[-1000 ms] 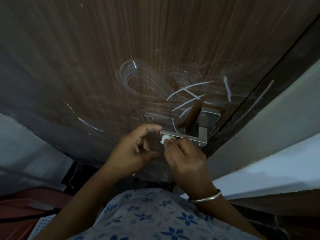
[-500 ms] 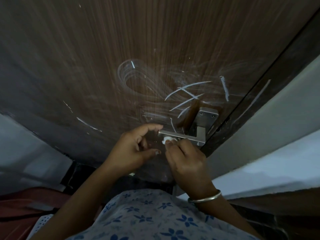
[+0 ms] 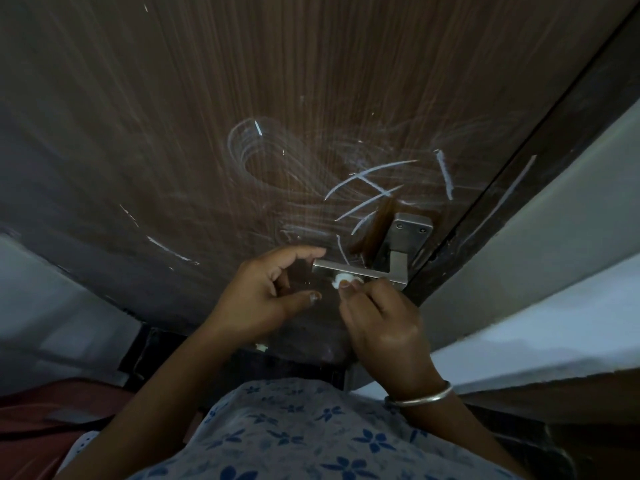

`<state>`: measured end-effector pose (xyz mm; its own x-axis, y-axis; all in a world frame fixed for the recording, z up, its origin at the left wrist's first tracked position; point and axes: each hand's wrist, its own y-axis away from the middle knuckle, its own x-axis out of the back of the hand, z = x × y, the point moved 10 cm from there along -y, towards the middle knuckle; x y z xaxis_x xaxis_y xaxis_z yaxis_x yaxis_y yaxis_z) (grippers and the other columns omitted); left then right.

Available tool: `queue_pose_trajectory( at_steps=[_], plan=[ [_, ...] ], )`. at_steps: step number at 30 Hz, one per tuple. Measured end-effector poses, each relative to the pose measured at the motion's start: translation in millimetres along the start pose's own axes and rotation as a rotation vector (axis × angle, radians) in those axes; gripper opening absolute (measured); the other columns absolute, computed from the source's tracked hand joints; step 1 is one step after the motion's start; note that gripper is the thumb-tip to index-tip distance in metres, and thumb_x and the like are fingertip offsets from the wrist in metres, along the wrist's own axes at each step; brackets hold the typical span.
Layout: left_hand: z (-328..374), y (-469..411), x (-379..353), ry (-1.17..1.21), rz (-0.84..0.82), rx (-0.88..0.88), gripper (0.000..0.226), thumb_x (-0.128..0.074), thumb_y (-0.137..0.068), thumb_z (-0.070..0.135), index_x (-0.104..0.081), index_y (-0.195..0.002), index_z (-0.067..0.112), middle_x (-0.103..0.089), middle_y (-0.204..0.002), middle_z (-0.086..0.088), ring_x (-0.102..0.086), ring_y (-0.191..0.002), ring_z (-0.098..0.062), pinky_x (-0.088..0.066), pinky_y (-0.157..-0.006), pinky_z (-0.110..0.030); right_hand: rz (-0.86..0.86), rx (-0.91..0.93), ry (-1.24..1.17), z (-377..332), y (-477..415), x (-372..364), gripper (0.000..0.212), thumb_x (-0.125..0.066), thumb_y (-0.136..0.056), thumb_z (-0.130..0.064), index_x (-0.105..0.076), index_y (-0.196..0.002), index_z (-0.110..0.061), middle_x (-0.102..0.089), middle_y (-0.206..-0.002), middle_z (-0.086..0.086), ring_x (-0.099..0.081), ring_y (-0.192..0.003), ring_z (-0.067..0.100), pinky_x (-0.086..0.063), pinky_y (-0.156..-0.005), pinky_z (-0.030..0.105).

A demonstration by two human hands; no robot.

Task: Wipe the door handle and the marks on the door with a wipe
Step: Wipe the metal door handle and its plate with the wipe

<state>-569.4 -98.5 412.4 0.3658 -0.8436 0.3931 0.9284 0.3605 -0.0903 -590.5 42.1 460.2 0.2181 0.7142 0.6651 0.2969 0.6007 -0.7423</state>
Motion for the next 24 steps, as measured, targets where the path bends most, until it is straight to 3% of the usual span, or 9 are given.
queue_pose_trajectory(
  at_steps=[3,6,10,15,24],
  plan=[
    [5,-3,-1,-0.004,0.001,-0.026,0.059,-0.074,-0.073,0.003,-0.055,-0.110,0.045,-0.061,-0.074,0.032,-0.043,-0.047,0.000,-0.037,-0.048,-0.009,0.010,0.012,0.019,-2,-1,-2,0.011,-0.064,-0.089,-0.005,-0.073,-0.087,0.001,-0.064,-0.070,0.011,-0.061,-0.059,0.022,-0.053,-0.054,0.027],
    [7,-4,-1,-0.017,-0.004,-0.033,0.056,-0.074,-0.073,0.003,-0.056,-0.111,0.041,-0.060,-0.072,0.035,-0.043,-0.046,0.001,-0.036,-0.048,-0.007,0.050,-0.042,-0.019,9,3,5,0.012,-0.063,-0.090,-0.005,-0.071,-0.085,0.002,-0.061,-0.069,0.012,-0.059,-0.058,0.022,-0.051,-0.054,0.026],
    [8,-4,-1,-0.017,-0.005,-0.044,0.050,-0.074,-0.073,0.003,-0.060,-0.110,0.034,-0.057,-0.066,0.034,-0.042,-0.044,0.002,-0.034,-0.048,-0.006,0.063,-0.063,-0.027,20,12,11,0.009,-0.064,-0.089,-0.005,-0.068,-0.083,0.001,-0.059,-0.070,0.012,-0.058,-0.058,0.022,-0.052,-0.054,0.028],
    [11,-6,-6,0.004,-0.018,-0.056,0.050,-0.074,-0.072,0.001,-0.061,-0.107,0.035,-0.055,-0.085,0.033,-0.044,-0.048,0.001,-0.036,-0.048,-0.008,0.064,-0.042,0.013,15,12,5,0.010,-0.065,-0.088,-0.006,-0.069,-0.082,0.000,-0.059,-0.068,0.011,-0.055,-0.056,0.022,-0.047,-0.054,0.027],
    [10,-8,-7,0.023,-0.034,-0.063,0.047,-0.075,-0.073,0.004,-0.062,-0.106,0.035,-0.054,-0.088,0.028,-0.046,-0.050,0.001,-0.036,-0.050,-0.008,0.053,-0.111,0.008,33,20,18,0.013,-0.063,-0.090,-0.009,-0.071,-0.083,-0.001,-0.061,-0.071,0.011,-0.056,-0.058,0.020,-0.048,-0.055,0.025]
  ],
)
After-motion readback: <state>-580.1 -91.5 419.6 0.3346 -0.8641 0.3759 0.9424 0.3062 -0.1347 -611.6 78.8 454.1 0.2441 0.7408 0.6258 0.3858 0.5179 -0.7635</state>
